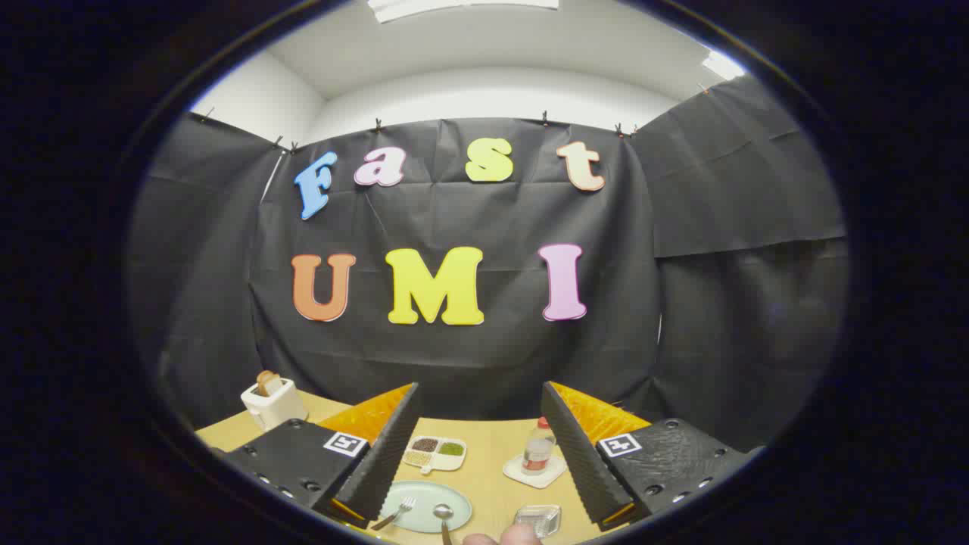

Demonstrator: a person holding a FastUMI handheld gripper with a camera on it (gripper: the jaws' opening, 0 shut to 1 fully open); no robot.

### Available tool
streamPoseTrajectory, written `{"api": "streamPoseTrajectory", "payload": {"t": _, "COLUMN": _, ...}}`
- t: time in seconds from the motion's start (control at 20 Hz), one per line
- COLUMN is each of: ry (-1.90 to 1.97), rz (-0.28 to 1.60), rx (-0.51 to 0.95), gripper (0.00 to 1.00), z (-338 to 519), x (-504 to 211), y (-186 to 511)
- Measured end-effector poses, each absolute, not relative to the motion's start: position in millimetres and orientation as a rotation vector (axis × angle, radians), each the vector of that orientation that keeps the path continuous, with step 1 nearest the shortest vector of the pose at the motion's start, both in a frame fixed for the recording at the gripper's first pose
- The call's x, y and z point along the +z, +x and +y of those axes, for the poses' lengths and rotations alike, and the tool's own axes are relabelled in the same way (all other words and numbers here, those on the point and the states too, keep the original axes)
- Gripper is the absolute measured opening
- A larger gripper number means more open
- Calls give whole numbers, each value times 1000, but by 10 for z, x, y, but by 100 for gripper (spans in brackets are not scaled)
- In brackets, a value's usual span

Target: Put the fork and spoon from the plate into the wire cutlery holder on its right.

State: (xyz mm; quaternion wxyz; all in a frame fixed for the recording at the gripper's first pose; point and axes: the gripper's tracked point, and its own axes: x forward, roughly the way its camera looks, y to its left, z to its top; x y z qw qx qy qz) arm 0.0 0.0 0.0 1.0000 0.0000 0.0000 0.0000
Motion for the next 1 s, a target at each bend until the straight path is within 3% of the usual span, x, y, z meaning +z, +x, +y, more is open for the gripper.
{"api": "streamPoseTrajectory", "payload": {"t": 1.0, "ry": -29, "rz": 47, "rx": 59, "gripper": 95, "z": 149, "x": 12, "y": 62}}
